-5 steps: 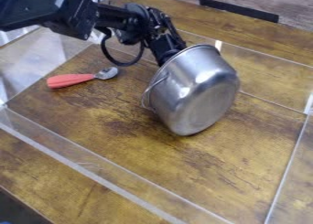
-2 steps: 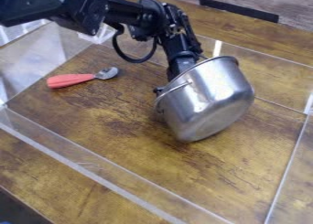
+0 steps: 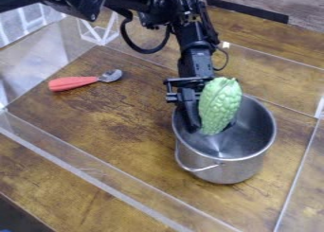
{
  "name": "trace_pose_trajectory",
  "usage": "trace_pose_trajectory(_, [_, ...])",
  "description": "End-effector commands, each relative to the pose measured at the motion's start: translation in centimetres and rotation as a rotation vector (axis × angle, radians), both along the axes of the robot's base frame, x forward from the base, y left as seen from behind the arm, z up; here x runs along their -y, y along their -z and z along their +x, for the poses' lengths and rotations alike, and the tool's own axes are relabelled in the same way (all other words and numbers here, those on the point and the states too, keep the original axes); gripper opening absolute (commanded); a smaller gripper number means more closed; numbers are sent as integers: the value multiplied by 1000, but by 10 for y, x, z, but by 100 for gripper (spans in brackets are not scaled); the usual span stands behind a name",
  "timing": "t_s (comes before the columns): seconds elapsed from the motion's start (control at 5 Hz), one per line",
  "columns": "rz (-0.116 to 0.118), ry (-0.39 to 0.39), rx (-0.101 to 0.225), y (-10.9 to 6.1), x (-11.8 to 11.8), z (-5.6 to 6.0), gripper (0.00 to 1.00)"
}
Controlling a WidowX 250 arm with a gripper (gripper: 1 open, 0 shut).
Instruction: Remove the green object from the silver pot and put it on the table
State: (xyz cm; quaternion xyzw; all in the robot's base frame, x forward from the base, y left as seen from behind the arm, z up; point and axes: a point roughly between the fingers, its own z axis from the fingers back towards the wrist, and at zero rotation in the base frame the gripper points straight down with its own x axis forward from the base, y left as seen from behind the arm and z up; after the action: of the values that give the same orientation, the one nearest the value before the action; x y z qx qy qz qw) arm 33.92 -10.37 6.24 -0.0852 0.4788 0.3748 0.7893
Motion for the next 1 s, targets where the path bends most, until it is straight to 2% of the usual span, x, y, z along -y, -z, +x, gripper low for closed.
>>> trace_pose_trajectory(0.0, [22,17,102,-46,4,1,0])
trace_pose_trajectory(0.4, [69,31,88,-58,7,-4,0])
trace_pose_trajectory(0.8, [121,45,78,-77,14,-9,0])
